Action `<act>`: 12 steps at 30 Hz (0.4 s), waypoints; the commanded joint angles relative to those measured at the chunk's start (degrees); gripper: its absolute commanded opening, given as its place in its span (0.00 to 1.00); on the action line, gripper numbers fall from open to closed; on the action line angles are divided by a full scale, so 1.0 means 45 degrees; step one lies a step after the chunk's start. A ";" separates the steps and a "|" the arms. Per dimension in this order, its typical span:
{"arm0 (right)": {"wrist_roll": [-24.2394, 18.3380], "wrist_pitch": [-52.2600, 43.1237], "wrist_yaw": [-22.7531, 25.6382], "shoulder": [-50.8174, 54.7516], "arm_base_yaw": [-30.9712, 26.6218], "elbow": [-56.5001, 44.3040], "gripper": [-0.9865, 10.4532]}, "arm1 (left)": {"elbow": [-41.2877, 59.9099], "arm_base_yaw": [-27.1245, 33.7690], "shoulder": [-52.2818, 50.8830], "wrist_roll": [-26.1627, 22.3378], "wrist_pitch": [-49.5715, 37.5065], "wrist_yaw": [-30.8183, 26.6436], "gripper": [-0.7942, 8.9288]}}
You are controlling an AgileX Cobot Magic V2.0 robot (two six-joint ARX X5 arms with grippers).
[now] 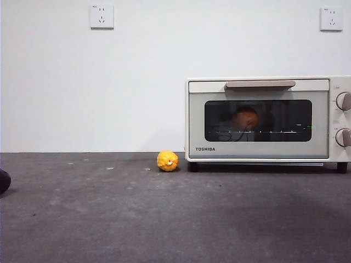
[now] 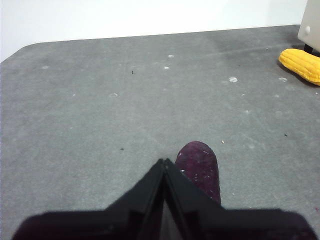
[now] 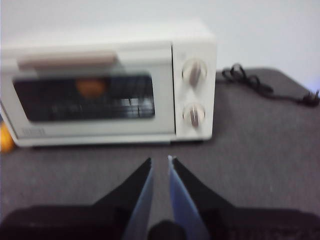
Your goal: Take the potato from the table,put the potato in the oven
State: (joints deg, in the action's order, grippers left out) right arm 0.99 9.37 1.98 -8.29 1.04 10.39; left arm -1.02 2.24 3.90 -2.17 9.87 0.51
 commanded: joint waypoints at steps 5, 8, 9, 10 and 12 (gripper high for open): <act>-0.0845 -0.0136 -0.0170 0.0971 0.0000 -0.1292 0.14 | 0.0126 0.0044 0.0005 -0.0126 -0.0068 -0.0024 0.08; -0.1180 -0.0092 -0.0442 0.1409 0.0000 -0.1554 0.14 | 0.0126 0.0044 0.0005 -0.0126 -0.0063 -0.0024 0.08; -0.1195 -0.0102 -0.0491 0.1515 0.0000 -0.1666 0.14 | 0.0126 0.0044 0.0005 -0.0126 -0.0063 -0.0024 0.08; -0.1195 -0.0097 -0.0554 0.1627 0.0000 -0.1783 0.14 | 0.0126 0.0044 0.0005 -0.0126 -0.0063 -0.0024 0.08; -0.1190 -0.0204 -0.0743 0.1749 0.0005 -0.2127 0.14 | 0.0126 0.0044 0.0005 -0.0131 -0.0068 -0.0024 0.08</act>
State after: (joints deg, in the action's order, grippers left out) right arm -3.73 8.91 -1.04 -0.54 1.04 2.04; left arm -1.02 2.24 3.90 -2.17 9.87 0.51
